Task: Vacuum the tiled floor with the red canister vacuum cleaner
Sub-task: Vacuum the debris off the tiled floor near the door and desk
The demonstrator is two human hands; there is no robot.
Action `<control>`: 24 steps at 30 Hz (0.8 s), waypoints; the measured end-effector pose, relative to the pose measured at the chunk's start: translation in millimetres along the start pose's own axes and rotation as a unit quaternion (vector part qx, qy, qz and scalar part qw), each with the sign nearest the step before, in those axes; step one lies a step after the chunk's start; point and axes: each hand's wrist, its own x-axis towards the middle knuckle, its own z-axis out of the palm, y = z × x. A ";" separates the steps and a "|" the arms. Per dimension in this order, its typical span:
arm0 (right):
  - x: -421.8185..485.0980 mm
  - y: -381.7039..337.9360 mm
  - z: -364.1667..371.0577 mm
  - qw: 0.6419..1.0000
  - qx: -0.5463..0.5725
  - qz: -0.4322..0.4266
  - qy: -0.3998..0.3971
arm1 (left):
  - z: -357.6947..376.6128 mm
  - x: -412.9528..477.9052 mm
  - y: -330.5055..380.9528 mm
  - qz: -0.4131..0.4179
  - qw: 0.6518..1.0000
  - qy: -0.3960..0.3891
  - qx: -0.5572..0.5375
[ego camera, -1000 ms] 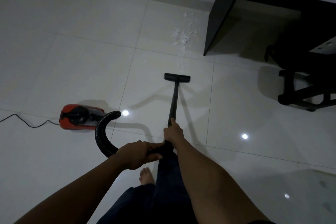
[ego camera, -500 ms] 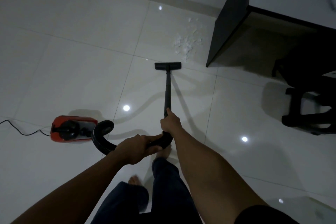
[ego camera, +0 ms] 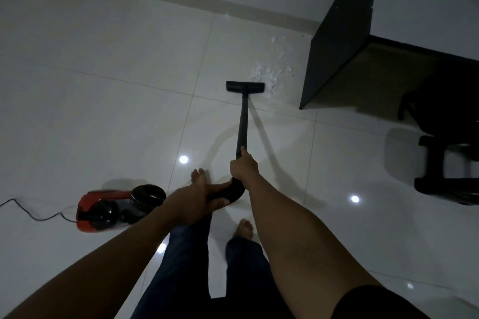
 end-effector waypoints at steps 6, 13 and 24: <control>29.9 -64.9 1.7 1.000 0.003 0.011 0.018 | -69.7 25.0 -22.8 0.052 0.999 0.004 0.007; 59.8 -132.8 17.5 0.999 -0.015 0.017 0.025 | -135.1 39.7 -54.1 0.055 0.998 0.009 -0.042; 89.9 -210.1 26.3 0.992 0.042 0.062 0.098 | -214.4 62.0 -86.5 0.038 0.997 0.013 -0.065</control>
